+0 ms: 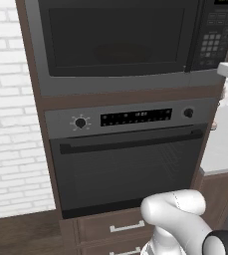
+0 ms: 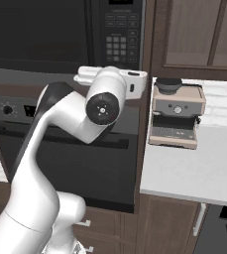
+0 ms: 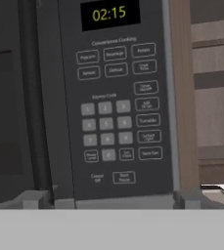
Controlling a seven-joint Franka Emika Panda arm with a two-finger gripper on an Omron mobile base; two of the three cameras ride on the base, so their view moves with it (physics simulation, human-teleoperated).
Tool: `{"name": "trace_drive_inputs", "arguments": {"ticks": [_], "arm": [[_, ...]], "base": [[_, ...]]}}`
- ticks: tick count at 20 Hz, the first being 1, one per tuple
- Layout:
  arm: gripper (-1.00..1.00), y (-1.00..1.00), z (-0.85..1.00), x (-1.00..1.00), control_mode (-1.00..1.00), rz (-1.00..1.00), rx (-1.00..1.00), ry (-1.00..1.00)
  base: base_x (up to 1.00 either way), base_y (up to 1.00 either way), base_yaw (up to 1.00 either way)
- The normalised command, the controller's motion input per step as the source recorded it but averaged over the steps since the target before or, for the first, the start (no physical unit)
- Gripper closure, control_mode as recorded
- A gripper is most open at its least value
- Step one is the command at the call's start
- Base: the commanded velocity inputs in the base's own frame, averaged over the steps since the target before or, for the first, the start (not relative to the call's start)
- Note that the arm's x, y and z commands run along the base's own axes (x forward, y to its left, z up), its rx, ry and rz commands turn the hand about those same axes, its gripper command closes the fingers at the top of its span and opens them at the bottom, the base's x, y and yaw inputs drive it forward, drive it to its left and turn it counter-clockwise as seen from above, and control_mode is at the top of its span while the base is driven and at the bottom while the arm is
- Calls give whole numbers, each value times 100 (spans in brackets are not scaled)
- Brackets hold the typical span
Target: Open the microwave, place the bowl with waffle inside the microwave, then close the microwave door and turn it on.
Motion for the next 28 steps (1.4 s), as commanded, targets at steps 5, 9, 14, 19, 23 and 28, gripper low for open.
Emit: {"name": "trace_drive_inputs", "arguments": {"ticks": [5,9,14,19,23,28], "arm": [[100,0,0,0,-100,0,0,0],[100,0,0,0,-100,0,0,0],[100,0,0,0,-100,0,0,0],[100,0,0,6,-100,0,0,2],[100,0,-6,1,-100,-4,-3,0],[100,0,-27,2,-100,-17,-11,1]], "base": [[0,0,0],[0,0,0],[0,0,0],[0,0,0],[0,0,0],[0,0,0]]}}
